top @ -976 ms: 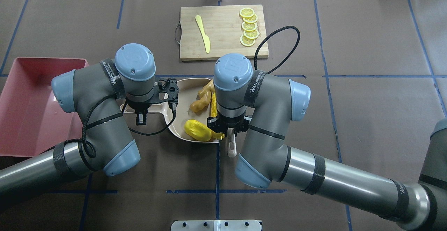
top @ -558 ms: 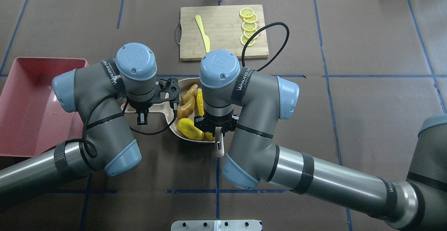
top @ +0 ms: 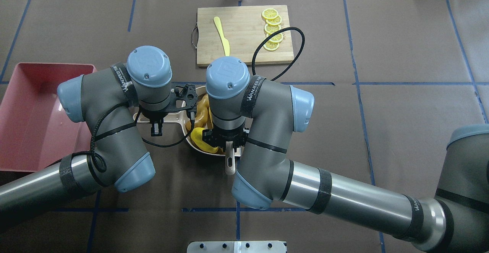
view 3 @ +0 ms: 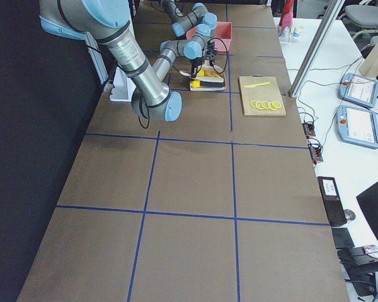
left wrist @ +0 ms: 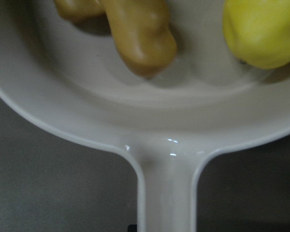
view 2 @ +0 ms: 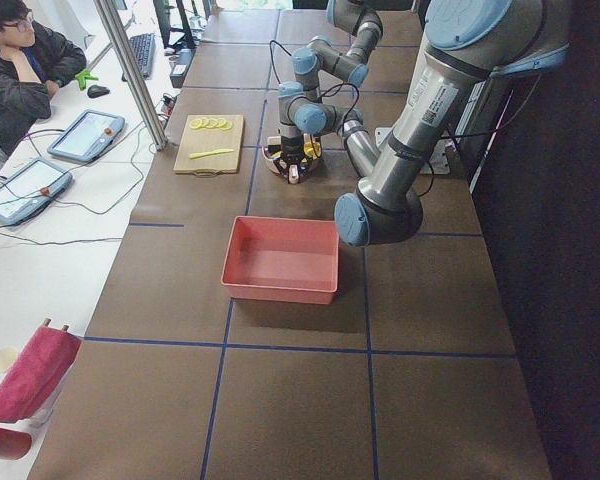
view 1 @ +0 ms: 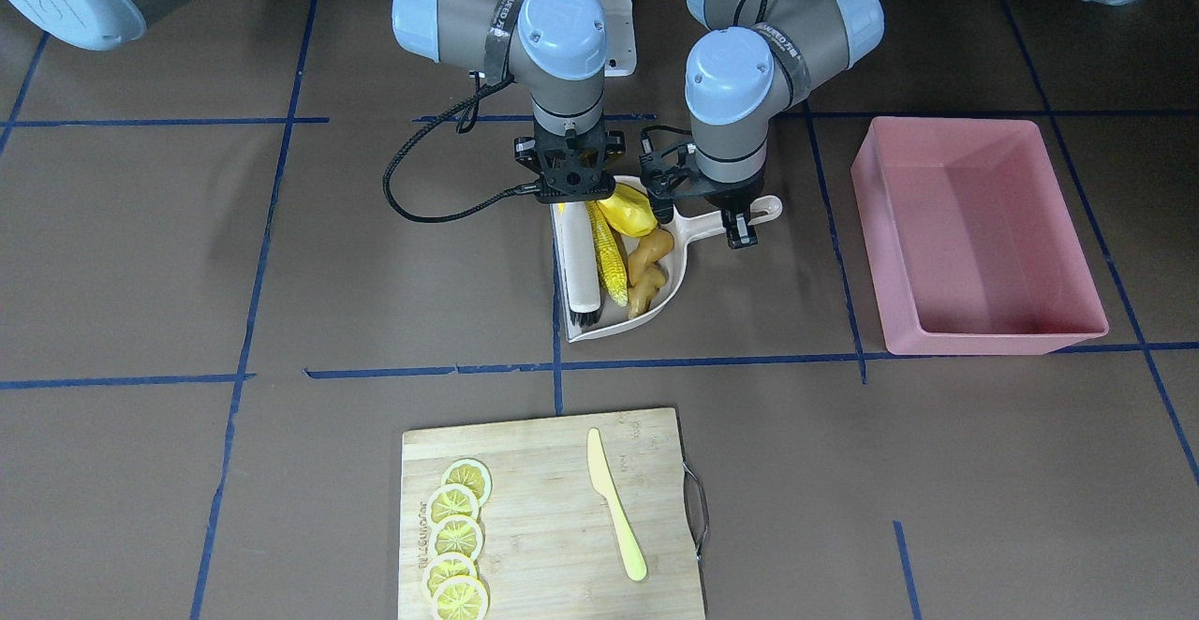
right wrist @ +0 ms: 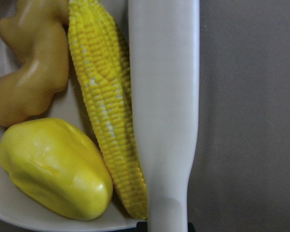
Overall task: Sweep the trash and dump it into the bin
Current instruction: 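Push the produce deeper into the dustpan, then lift the brush away, then lift the loaded dustpan toward the pink bin with the left gripper while the right withdraws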
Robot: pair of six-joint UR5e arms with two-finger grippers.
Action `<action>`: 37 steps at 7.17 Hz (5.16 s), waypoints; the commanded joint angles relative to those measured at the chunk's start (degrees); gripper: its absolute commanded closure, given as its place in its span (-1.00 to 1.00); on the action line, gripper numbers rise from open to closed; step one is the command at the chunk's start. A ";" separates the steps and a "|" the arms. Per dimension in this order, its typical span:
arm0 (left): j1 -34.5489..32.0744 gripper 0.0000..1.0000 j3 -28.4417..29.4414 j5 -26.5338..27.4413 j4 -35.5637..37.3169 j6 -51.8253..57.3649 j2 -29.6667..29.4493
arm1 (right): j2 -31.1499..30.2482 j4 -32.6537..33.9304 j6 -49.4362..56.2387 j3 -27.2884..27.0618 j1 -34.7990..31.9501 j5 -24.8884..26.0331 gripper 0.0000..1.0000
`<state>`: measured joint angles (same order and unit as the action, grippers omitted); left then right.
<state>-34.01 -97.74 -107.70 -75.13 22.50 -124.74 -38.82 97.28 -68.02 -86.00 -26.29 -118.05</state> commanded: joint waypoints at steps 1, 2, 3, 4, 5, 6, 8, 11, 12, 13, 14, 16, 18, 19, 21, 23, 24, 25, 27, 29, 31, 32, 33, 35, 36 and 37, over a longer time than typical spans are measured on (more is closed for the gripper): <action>0.00 0.94 0.00 -0.14 -0.28 0.09 0.38 | -0.03 -0.07 0.08 -1.00 -3.04 -4.54 1.00; 0.00 0.96 0.09 -0.14 -1.24 0.18 0.55 | -0.21 -0.16 0.17 -1.01 -3.41 -4.91 1.00; 0.08 0.97 0.52 -0.22 -4.12 0.18 0.81 | -0.47 -0.07 0.17 -1.01 -3.59 -4.91 1.00; 0.08 0.97 0.53 -0.23 -5.37 0.18 1.51 | -0.65 -0.07 0.26 -1.01 -3.85 -4.91 1.00; 0.08 0.98 0.70 -0.31 -7.47 0.35 1.69 | -0.65 -0.07 0.17 -1.01 -3.94 -4.91 1.00; 0.17 0.98 0.97 -0.40 -11.58 0.35 3.78 | -0.65 -0.07 0.26 -1.10 -4.29 -5.00 1.00; 0.17 0.99 1.05 -0.49 -13.38 0.26 4.68 | -0.91 0.19 0.26 -3.72 -6.30 -6.40 1.00; 0.17 1.00 1.06 -5.23 -13.55 -0.43 5.21 | -4.50 0.46 0.26 -8.90 -9.64 -9.74 1.00; 0.17 1.00 0.97 -6.80 -15.12 -1.83 5.21 | -6.43 0.46 0.35 -11.01 -10.35 -9.75 1.00; 0.17 1.00 0.97 -10.12 -16.35 -2.98 5.39 | -7.58 0.46 0.61 -11.98 -10.79 -9.75 1.00; 0.09 1.00 0.79 -10.51 -16.45 -3.07 5.39 | -8.20 0.54 0.78 -12.43 -11.23 -9.75 1.00; -0.09 1.00 0.27 -10.77 -16.45 -3.86 5.39 | -9.34 0.55 1.05 -12.87 -12.46 -9.83 1.00; -0.62 1.00 0.18 -14.36 -19.24 -4.04 5.47 | -15.39 0.55 1.75 -18.30 -13.25 -9.83 1.00; -0.79 1.00 0.18 -14.46 -19.53 -4.13 5.47 | -15.41 0.55 1.75 -18.24 -13.26 -9.83 1.00; -0.97 1.00 0.26 -15.86 -19.88 -3.96 5.56 | -15.41 0.55 1.75 -18.41 -13.08 -9.83 1.00; -1.84 1.00 0.88 -18.93 -23.99 -4.30 6.35 | -15.85 0.63 1.75 -18.50 -13.26 -9.83 1.00; -2.28 1.00 0.88 -19.73 -25.32 -4.91 6.88 | -15.94 0.63 1.84 -18.67 -13.26 -9.83 1.00; -2.64 1.00 0.97 -19.74 -25.94 -5.18 7.05 | -15.94 0.89 1.84 -18.67 -13.26 -9.75 1.00; -4.12 1.00 0.97 -21.48 -26.38 -5.36 7.06 | -16.55 4.47 2.54 -21.03 -13.61 -9.57 1.00; -7.89 1.00 0.10 -26.04 -27.53 -6.93 6.97 | -18.48 8.70 3.68 -25.16 -14.13 -9.22 1.00; -9.23 1.00 -3.40 -26.77 -27.36 -7.99 7.93 | -23.64 9.25 5.51 -30.16 -15.71 -8.96 1.00; -9.67 1.00 -6.73 -26.42 -27.18 -12.96 9.15 | -25.15 9.33 7.19 -31.32 -16.50 -8.96 1.00; -9.93 1.00 -9.72 -26.07 -26.31 -16.75 10.21 | -25.52 9.33 7.20 -31.33 -16.51 -8.69 1.00; -13.08 1.00 -19.54 -26.07 -14.87 -16.62 12.15 | -27.62 9.33 7.46 -31.77 -17.47 -8.52 1.00; -14.49 1.00 -24.12 -26.07 -7.56 -16.26 12.24 | -28.85 9.33 8.77 -32.38 -17.65 -8.52 1.00; -15.72 1.00 -26.17 -26.07 -5.49 -14.87 12.76 | -29.99 9.33 9.65 -32.82 -18.17 -8.43 1.00</action>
<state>-48.06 -119.94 -133.77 -85.71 6.44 -112.54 -67.35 106.61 -59.51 -118.23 -43.93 -126.55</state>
